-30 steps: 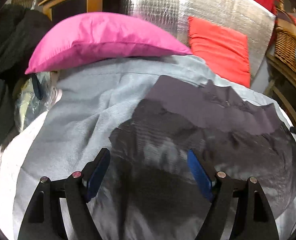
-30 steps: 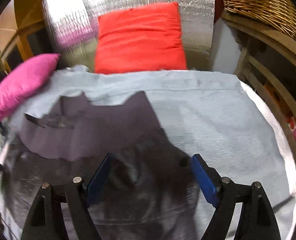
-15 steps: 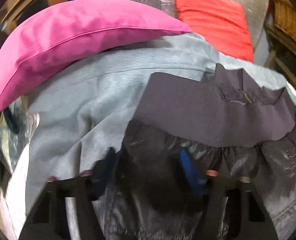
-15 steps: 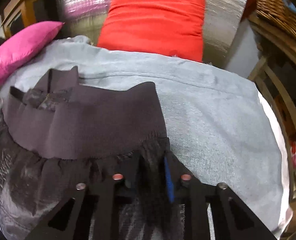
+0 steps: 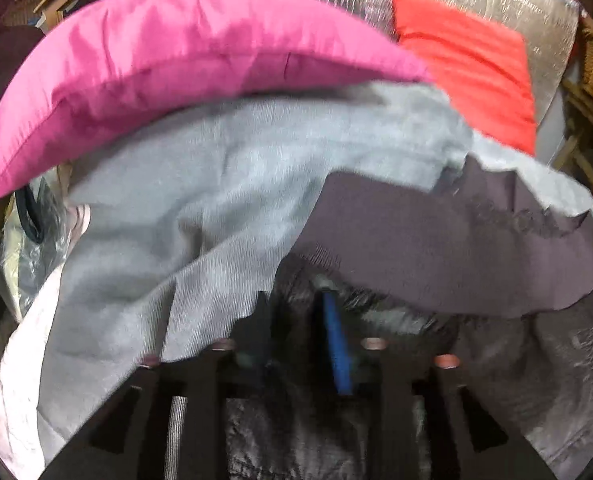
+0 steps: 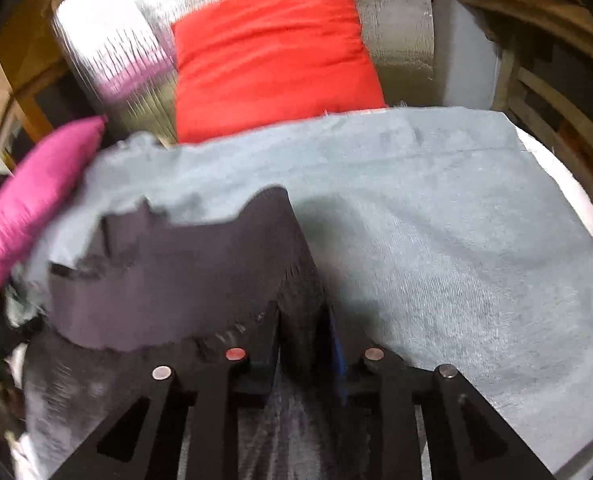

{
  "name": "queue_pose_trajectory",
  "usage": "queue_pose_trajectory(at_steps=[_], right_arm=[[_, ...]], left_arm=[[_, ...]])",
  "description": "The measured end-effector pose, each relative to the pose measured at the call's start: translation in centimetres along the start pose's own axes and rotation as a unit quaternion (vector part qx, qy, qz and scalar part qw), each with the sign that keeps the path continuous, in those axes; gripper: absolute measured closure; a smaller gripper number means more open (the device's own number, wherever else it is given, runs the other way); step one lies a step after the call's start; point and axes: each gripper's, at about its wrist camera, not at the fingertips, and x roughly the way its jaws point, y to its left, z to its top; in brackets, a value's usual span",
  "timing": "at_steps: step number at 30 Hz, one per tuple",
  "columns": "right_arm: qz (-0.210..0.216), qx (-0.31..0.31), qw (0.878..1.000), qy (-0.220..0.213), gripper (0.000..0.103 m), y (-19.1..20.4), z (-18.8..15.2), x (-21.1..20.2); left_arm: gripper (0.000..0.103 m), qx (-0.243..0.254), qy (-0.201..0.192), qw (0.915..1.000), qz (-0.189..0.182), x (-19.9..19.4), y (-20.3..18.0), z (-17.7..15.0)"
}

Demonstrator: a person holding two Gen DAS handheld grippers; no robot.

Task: Fold large clothes
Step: 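Grasp the folded ribbed hem with both tools and straighten it, then release the hem and open both tools above the folded jacket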

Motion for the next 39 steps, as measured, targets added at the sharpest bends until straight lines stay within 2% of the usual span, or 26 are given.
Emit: queue_pose_trajectory(at_steps=[1,2,3,4,8,9,10,11,12,13,15,16,17,18,19,21,25,26,28,29,30,31,33,36,39], right_arm=[[-0.001,-0.002,1.0,-0.012,0.068,0.0,0.3,-0.4],[-0.005,-0.004,1.0,-0.021,0.063,0.1,0.5,-0.6],[-0.006,-0.008,1.0,-0.027,0.049,0.3,0.8,-0.6],[-0.01,-0.015,1.0,-0.022,0.041,0.6,1.3,-0.1],[-0.024,-0.053,0.998,0.002,0.039,2.3,2.4,2.1],[-0.026,-0.062,0.998,0.011,0.043,2.6,2.5,2.7],[-0.034,-0.075,0.996,0.02,0.054,3.1,2.5,3.3],[-0.047,-0.084,0.995,0.024,0.076,3.4,2.3,3.5],[-0.067,-0.098,0.993,0.026,0.079,3.7,2.3,3.6],[-0.07,-0.104,0.992,0.023,0.086,3.7,2.2,3.5],[-0.057,-0.102,0.993,-0.009,0.089,3.6,2.6,1.6],[-0.047,-0.085,0.995,-0.019,0.089,2.7,3.1,1.0],[-0.047,-0.066,0.997,-0.01,0.091,1.8,3.3,1.4],[-0.056,-0.042,0.998,0.003,0.096,0.6,3.3,2.4],[-0.067,-0.027,0.997,0.02,0.096,-0.3,2.8,3.7],[-0.06,-0.025,0.997,0.032,0.095,-0.4,2.0,4.9],[-0.032,0.001,0.999,0.017,0.093,-1.0,2.1,4.4],[-0.023,0.007,1.0,0.015,0.092,-1.3,2.3,4.2],[-0.003,0.02,1.0,0.001,0.082,-1.3,2.4,3.3],[-0.005,0.022,1.0,-0.005,0.067,-1.0,2.5,2.9],[-0.007,0.026,1.0,-0.012,0.036,-0.9,2.4,2.4],[-0.004,0.029,0.999,-0.014,0.022,-0.9,2.4,2.1],[-0.001,0.038,0.999,-0.033,0.019,-0.9,2.2,0.7],[0.002,0.03,0.999,-0.033,0.019,-0.5,1.7,-0.9],[0.0,-0.021,1.0,-0.016,0.019,1.1,0.6,-1.5]], left_arm=[[0.047,0.0,-0.006,1.0,-0.007,-0.2,0.0,0.2],[0.045,0.002,-0.013,0.9999,-0.007,-0.3,-0.2,0.3],[0.044,0.012,-0.016,0.9998,-0.005,-0.2,-0.6,0.5],[0.044,0.022,-0.011,0.9997,-0.008,0.2,-1.0,0.9],[0.044,0.073,0.008,0.9973,0.007,2.1,-2.8,1.7],[0.054,0.078,0.01,0.9968,0.015,2.4,-2.9,1.8],[0.079,0.079,0.01,0.9965,0.027,2.6,-3.0,1.9],[0.079,0.071,0.017,0.9969,0.029,2.9,-2.7,2.2],[0.081,0.049,0.015,0.9986,0.013,2.6,-1.9,2.5],[0.082,0.031,0.008,0.9995,0.003,2.2,-1.1,2.8],[0.083,-0.008,0.001,0.9999,-0.008,2.1,0.8,3.0],[0.083,-0.023,0.016,0.9996,-0.007,2.8,1.5,3.0],[0.083,-0.037,0.035,0.9987,-0.009,4.0,1.9,2.6],[0.083,-0.036,0.041,0.9985,-0.005,4.7,1.9,2.2],[0.083,-0.029,0.039,0.9988,0.002,4.8,1.6,2.1],[0.083,-0.02,0.037,0.999,0.013,4.6,1.2,2.1],[0.08,-0.026,0.026,0.9993,0.007,3.9,1.2,2.6],[0.078,-0.029,0.022,0.9993,0.004,3.5,1.3,2.6],[0.076,-0.041,0.008,0.9991,-0.005,2.4,1.5,2.5],[0.074,-0.045,0.005,0.999,-0.007,1.8,1.7,2.4],[0.065,-0.047,0.0,0.9989,-0.001,0.8,2.0,2.3],[0.05,-0.046,-0.005,0.9989,0.003,0.3,2.1,2.2],[0.039,-0.044,-0.028,0.9984,0.019,-1.3,2.0,2.1],[0.039,-0.026,-0.043,0.9985,0.019,-3.1,1.6,1.3],[0.039,-0.013,-0.048,0.9988,0.002,-4.5,1.4,-0.3]])
